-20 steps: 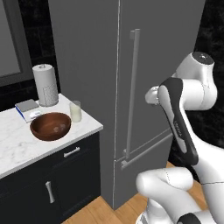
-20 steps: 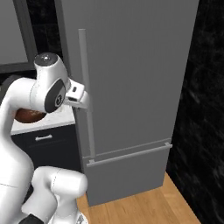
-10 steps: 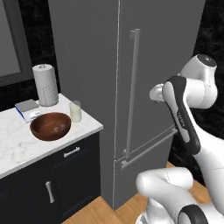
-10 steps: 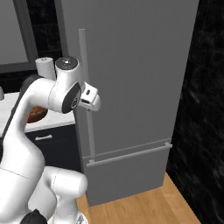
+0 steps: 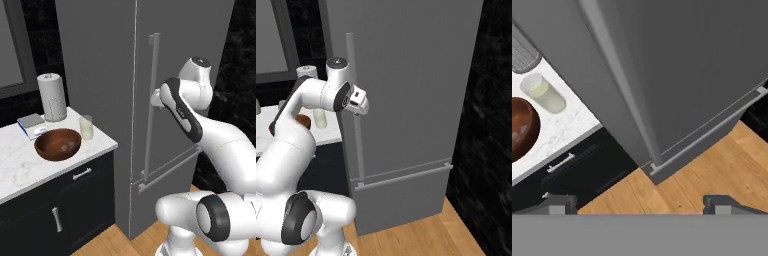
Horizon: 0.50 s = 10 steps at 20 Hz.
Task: Grab a lemon wedge from the fridge and one ice cube from the ice bowl, and put them in the glass of lemonade.
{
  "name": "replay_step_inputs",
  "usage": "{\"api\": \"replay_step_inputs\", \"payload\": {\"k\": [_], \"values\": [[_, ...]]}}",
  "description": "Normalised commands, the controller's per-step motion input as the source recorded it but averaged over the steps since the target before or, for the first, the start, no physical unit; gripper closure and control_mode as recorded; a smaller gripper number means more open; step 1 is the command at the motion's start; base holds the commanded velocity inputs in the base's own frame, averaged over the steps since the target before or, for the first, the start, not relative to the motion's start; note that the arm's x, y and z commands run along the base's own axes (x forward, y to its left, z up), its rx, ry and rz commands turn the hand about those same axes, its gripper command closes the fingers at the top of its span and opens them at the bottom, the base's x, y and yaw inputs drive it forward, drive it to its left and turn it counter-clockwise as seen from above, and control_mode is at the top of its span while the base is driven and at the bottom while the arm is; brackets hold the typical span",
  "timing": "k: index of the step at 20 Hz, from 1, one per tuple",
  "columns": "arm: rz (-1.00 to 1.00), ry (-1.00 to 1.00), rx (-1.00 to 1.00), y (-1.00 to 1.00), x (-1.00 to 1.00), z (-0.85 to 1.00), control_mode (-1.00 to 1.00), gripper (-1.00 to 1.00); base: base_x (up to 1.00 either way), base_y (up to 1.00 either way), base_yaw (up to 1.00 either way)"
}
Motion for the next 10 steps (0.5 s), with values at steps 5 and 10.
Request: {"api": "replay_step_inputs", "payload": {"k": [5, 10], "values": [[0.09, 0.00, 0.00, 0.09, 0.64, -0.37, -1.00, -1.00, 0.00, 0.00, 0.00], [0.25, 0.00, -0.08, 0.03, 0.28, -0.03, -1.00, -1.00, 0.00, 0.00, 0.00]]}}
